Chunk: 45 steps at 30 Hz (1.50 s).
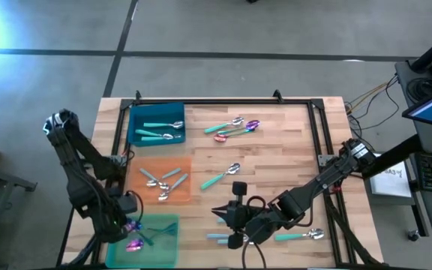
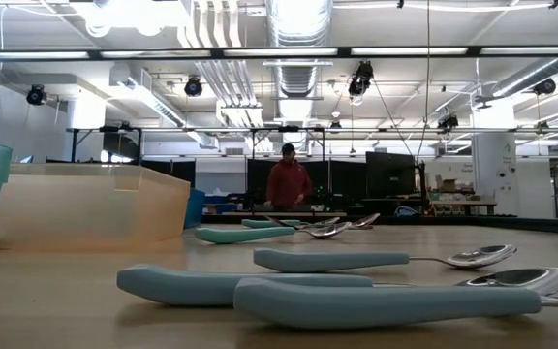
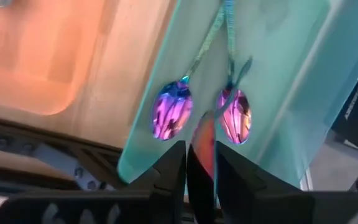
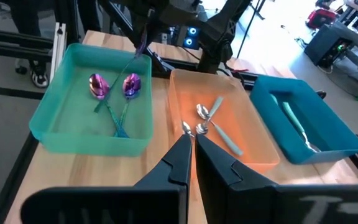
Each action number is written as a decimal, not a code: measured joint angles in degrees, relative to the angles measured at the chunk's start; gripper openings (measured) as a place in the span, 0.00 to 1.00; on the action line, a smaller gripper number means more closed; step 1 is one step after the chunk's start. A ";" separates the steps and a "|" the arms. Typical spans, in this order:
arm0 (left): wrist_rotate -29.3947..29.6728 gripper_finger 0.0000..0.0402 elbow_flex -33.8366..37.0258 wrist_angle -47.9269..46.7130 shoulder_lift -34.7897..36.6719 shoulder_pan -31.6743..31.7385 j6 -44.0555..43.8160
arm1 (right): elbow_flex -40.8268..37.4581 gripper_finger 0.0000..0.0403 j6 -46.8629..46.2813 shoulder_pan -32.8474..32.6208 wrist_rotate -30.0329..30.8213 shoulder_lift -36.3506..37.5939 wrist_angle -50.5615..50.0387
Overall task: Sort silverware by color (type)
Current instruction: Put the violet spoon into the green bin, then put the green spoon into the blue bin
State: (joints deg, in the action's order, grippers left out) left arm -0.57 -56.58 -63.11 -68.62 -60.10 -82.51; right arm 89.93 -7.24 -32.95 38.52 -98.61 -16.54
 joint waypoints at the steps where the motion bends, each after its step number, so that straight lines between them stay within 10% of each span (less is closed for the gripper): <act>1: -0.02 0.15 0.00 0.89 -0.39 0.00 0.51 | 0.00 0.03 0.43 0.00 0.00 0.00 -0.04; 17: -7.97 0.15 0.00 10.70 -5.69 -0.11 5.49 | 0.00 0.03 0.38 0.02 0.11 0.00 -0.03; 30: 24.10 0.27 0.02 14.03 -6.03 3.21 16.02 | -0.04 0.03 -14.32 2.63 -5.22 2.93 -13.93; 45: 44.58 0.39 0.02 24.54 -6.40 14.95 31.64 | -0.19 0.03 -29.08 6.99 -14.83 2.69 -33.86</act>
State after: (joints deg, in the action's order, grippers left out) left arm 44.01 -56.55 -38.57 -75.02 -45.15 -50.86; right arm 89.74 -36.32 -25.96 23.69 -95.92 -50.40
